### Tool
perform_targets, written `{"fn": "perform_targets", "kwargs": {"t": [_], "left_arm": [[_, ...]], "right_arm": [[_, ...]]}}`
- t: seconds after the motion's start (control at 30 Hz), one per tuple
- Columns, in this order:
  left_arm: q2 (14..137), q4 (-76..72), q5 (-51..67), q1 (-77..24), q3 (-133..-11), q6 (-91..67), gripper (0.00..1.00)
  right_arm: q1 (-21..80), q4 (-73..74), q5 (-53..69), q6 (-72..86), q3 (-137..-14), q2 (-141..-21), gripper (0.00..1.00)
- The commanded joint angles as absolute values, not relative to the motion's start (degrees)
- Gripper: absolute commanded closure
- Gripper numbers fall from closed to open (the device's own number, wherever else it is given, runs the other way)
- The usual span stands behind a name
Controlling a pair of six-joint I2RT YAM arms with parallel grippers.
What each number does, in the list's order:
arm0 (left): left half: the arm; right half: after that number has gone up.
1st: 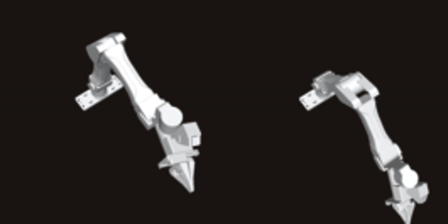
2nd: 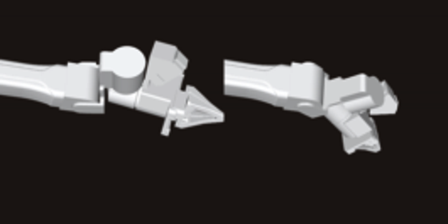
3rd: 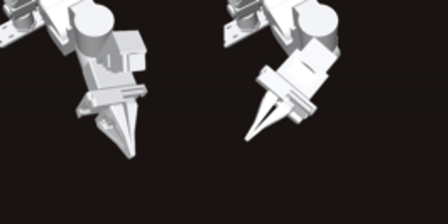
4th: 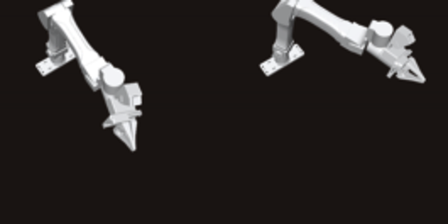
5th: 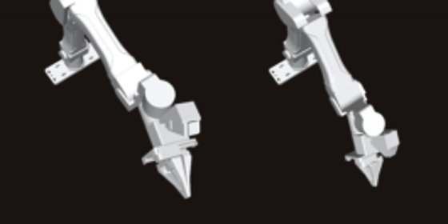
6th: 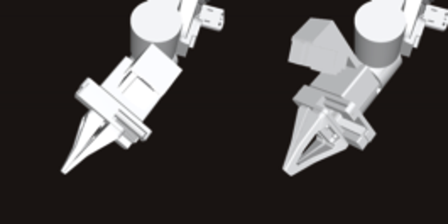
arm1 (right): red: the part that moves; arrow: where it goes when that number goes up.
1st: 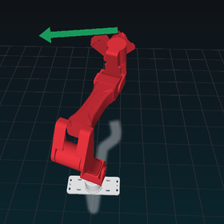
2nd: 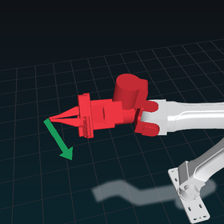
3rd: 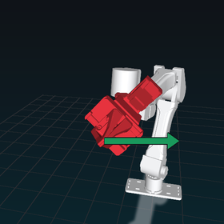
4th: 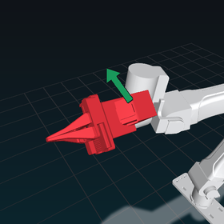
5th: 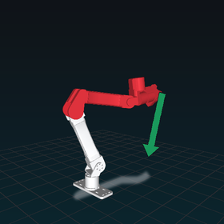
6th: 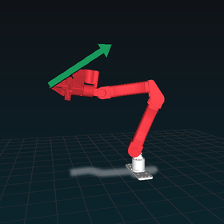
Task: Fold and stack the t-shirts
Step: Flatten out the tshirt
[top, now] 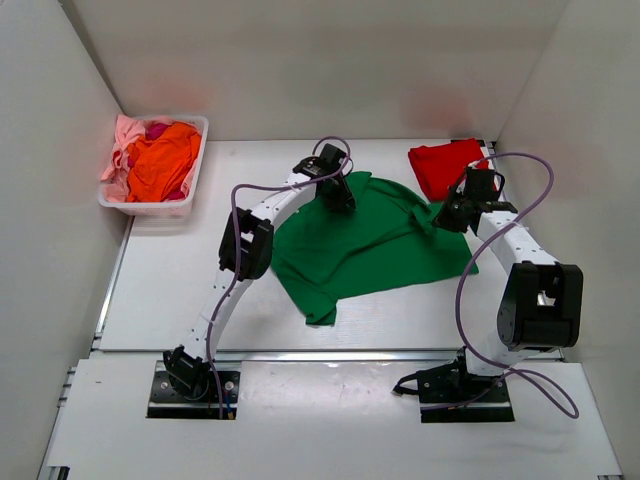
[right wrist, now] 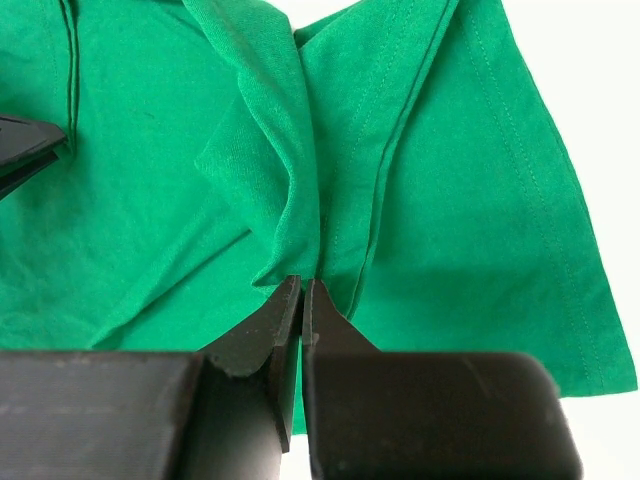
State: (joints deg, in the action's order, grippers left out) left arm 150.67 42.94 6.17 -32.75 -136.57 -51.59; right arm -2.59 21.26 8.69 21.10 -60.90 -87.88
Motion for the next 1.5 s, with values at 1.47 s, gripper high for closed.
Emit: {"fn": "perform_targets", "kwargs": {"t": [1.47], "left_arm": [[85.36, 26.64, 5.45, -8.53, -120.15, -43.50, 1.00]], "right_arm": [[-7.91, 13.01, 16.51, 12.05, -79.98, -62.24, 0.99]]}}
